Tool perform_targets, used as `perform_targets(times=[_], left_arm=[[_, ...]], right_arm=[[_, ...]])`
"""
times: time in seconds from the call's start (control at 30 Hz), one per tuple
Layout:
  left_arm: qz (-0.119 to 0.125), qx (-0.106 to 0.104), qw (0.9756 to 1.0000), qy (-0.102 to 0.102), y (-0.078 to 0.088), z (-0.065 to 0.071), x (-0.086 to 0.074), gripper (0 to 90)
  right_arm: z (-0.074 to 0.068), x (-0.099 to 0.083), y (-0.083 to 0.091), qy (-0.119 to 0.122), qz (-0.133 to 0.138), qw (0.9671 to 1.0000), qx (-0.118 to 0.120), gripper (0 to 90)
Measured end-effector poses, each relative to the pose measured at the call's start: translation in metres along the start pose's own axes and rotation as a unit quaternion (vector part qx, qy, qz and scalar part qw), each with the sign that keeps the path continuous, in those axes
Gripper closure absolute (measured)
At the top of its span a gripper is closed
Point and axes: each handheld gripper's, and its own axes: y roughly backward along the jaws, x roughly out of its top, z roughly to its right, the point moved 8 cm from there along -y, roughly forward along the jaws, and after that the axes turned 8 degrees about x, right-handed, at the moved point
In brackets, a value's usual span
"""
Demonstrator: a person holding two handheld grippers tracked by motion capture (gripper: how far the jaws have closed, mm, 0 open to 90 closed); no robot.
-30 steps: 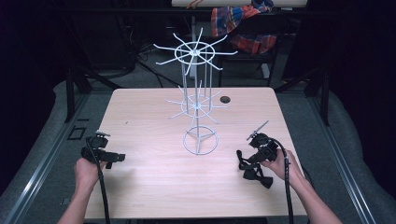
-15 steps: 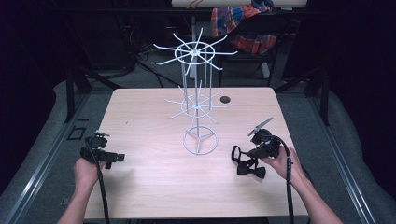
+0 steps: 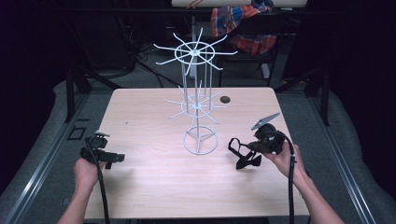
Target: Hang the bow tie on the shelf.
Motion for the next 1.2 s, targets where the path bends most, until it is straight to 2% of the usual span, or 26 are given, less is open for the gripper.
perform_targets(times=[0.23, 0.63, 1.2], left_arm=[[-0.001, 0.001, 1.0, 0.0, -0.001, 0.001, 0.0, 0.0], [-0.003, 0.001, 1.0, -0.005, -0.002, 0.002, 0.0, 0.0], [-0.005, 0.0, 1.0, -0.007, -0.002, 0.004, 0.002, 0.0]], right_arm=[[-0.004, 0.01, 0.015, 0.011, 0.028, 0.9995, -0.008, 89.4], [-0.012, 0.021, 0.031, 0.011, 0.054, 0.9984, -0.009, 89.4], [-0.008, 0.035, 0.038, 0.003, 0.068, 0.9976, -0.007, 89.5]])
